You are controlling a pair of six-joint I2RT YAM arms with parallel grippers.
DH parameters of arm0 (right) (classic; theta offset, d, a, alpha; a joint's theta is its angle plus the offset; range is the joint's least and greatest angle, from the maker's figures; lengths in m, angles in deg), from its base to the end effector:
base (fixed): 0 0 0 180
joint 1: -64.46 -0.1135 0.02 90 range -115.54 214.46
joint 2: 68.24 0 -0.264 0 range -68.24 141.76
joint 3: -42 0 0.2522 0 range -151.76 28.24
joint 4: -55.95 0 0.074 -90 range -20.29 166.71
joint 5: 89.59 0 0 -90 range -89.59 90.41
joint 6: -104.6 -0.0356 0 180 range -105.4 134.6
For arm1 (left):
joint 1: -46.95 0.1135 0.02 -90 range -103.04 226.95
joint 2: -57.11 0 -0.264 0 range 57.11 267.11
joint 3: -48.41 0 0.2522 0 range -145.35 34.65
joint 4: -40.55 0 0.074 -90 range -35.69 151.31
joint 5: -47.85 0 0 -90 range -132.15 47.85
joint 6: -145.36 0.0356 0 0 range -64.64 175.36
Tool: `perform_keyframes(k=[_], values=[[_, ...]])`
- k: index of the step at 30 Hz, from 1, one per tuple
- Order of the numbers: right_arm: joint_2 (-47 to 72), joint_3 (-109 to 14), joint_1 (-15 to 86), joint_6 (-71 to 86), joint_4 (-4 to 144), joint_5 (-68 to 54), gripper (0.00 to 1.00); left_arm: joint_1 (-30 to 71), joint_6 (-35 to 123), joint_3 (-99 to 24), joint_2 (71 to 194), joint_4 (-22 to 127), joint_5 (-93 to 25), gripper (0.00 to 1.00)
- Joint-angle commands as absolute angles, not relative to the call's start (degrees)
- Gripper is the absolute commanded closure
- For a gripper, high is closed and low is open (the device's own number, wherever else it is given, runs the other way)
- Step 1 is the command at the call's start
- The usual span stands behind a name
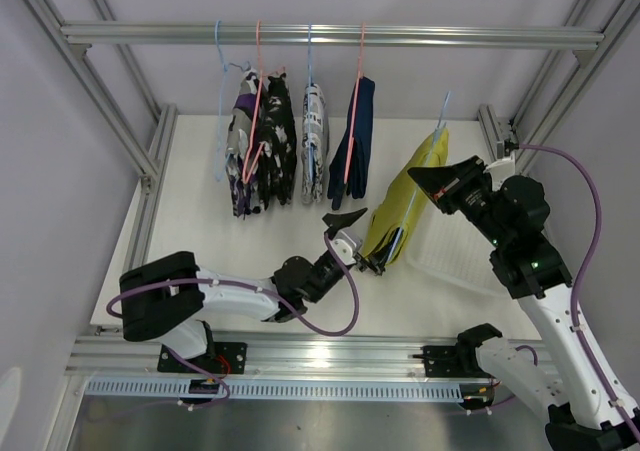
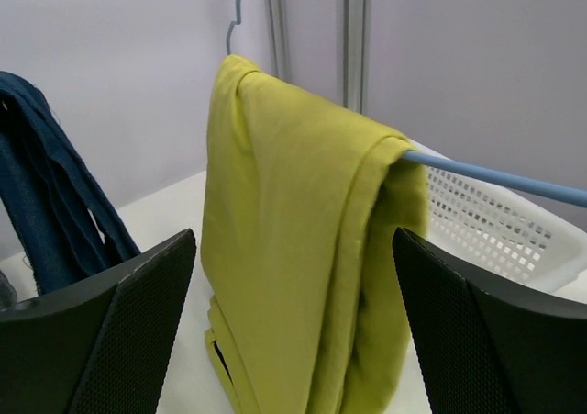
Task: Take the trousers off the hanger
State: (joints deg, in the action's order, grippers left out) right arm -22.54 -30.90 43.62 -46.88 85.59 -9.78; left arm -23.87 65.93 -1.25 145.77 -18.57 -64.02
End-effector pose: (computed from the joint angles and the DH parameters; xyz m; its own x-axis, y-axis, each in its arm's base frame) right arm 0.1556 0.0660 0.4131 -0.4718 0.7457 -0.4704 -0.2111 0.4225 0.8815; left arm 0.1145 -0.2887 0.2555 0.2508 -0.2029 -0.9465 0.7280 0.6841 0.0463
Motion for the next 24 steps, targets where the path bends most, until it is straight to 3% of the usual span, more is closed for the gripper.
perform_keyframes(k=[1, 24], values=[[-24.55, -33.64, 43.19, -46.40, 79.56, -11.27, 1.00, -22.66, 65.12, -3.67, 146.93, -22.95, -63.95, 0.08], [-25.17, -31.70, 43.28, -46.75, 78.50, -14.18, 1.00, -22.04, 68.64, -10.18, 155.10, -27.69, -68.61, 0.10]])
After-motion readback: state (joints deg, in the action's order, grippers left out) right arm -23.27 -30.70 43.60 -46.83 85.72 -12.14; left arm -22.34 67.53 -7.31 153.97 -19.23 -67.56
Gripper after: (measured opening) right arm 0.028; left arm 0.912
